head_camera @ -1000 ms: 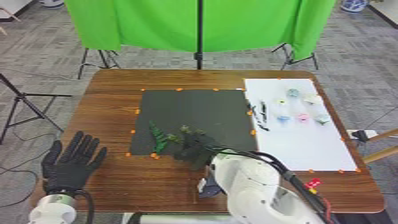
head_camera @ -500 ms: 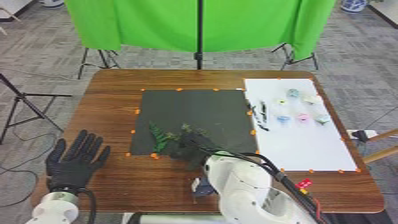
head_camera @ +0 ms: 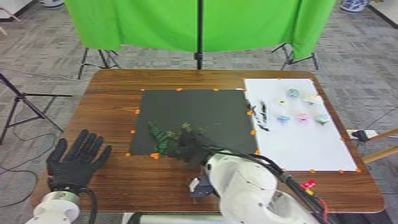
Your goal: Arrange flowers
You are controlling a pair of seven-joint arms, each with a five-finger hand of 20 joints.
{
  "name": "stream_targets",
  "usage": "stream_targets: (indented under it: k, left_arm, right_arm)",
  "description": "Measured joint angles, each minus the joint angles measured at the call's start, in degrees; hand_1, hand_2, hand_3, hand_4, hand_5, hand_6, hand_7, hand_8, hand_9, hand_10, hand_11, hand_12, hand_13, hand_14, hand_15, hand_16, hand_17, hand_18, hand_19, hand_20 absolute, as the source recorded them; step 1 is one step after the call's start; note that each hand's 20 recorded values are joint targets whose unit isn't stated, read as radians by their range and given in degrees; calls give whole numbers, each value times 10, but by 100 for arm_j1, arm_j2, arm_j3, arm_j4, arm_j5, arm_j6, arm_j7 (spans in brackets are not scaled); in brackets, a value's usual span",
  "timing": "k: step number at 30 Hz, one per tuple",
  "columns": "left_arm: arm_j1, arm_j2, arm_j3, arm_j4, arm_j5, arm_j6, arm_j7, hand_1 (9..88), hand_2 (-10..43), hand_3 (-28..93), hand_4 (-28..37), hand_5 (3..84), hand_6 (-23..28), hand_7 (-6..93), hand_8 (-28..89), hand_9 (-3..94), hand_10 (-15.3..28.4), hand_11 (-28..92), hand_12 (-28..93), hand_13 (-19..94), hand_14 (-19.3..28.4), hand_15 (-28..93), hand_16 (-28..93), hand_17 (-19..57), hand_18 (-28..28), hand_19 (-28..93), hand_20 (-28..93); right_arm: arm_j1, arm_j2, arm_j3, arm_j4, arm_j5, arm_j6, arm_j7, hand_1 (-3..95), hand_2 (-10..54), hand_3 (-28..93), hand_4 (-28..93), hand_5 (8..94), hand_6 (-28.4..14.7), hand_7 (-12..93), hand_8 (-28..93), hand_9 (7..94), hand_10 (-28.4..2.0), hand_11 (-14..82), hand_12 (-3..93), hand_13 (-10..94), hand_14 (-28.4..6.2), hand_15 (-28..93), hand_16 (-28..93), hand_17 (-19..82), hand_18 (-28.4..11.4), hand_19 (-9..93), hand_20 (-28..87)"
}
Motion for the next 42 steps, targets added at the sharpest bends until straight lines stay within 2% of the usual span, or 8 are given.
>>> stream_targets:
  k: [6,11,15,21,30,36,39,42]
  left_arm:
    - [42,-68,-25,-19,-2,-19,32,247,129,763,-283,429,73,175,-101,373,145,270,121,281,145,451,-63,-61,144,391,194]
    - [114,-91,-41,-47,4,-47,99,249,130,761,-283,427,73,174,-100,372,145,269,122,280,147,451,-61,-61,145,392,194]
    - [145,-95,-51,-57,7,-59,123,249,130,761,-283,428,74,174,-99,374,147,270,123,281,147,451,-61,-61,145,392,193]
    - [149,-96,-53,-57,6,-68,128,249,130,761,-283,428,75,172,-98,373,146,270,124,282,147,451,-60,-62,146,393,193]
    - [144,-97,-54,-50,-89,-66,155,249,130,760,-283,429,76,173,-98,373,147,270,124,282,148,452,-59,-62,147,394,193]
    - [106,-138,-71,-48,-340,-46,152,252,150,764,-283,438,76,180,-99,382,147,279,126,287,148,460,-59,-60,148,400,195]
    - [89,-136,-59,-82,-339,44,179,251,150,765,-283,440,77,183,-101,382,147,282,124,288,149,462,-61,-60,148,402,195]
    - [80,-117,-37,-99,-334,74,199,251,146,764,-283,440,78,181,-102,382,147,283,123,288,149,462,-63,-60,148,402,194]
  right_arm:
    - [-75,167,471,-306,123,182,146,318,56,645,-156,767,-58,159,-80,765,-202,180,206,643,-174,559,238,336,-284,891,310]
    - [-45,493,956,-153,-301,1528,467,301,32,665,-178,669,-87,133,-82,662,-228,171,190,550,-202,581,213,300,-283,863,285]
    - [153,806,1159,378,-971,2439,843,329,-15,683,-191,606,-103,118,-80,603,-241,163,180,517,-211,601,196,301,-284,873,283]
    - [576,1029,1344,1226,-1025,2227,1235,400,-82,713,-211,609,-97,126,-84,604,-225,170,170,531,-199,607,181,308,-284,889,282]
    - [1464,1185,502,2331,-934,2061,1276,421,-95,711,-243,613,-94,130,-87,607,-220,177,172,533,-191,615,193,312,-284,900,286]
    - [1955,1082,28,3009,-1054,1937,1277,502,-95,735,-272,650,-74,169,-96,645,-201,209,180,568,-169,626,222,332,-277,908,302]
    - [2096,1060,-144,3256,-1194,1994,1266,546,-95,707,-281,659,-65,205,9,671,-187,247,213,581,-142,601,310,339,-274,906,313]
    - [2153,1061,-287,3374,-1406,2050,1248,598,-95,628,-282,665,-54,299,116,710,-161,240,347,600,-133,606,343,347,-269,904,328]
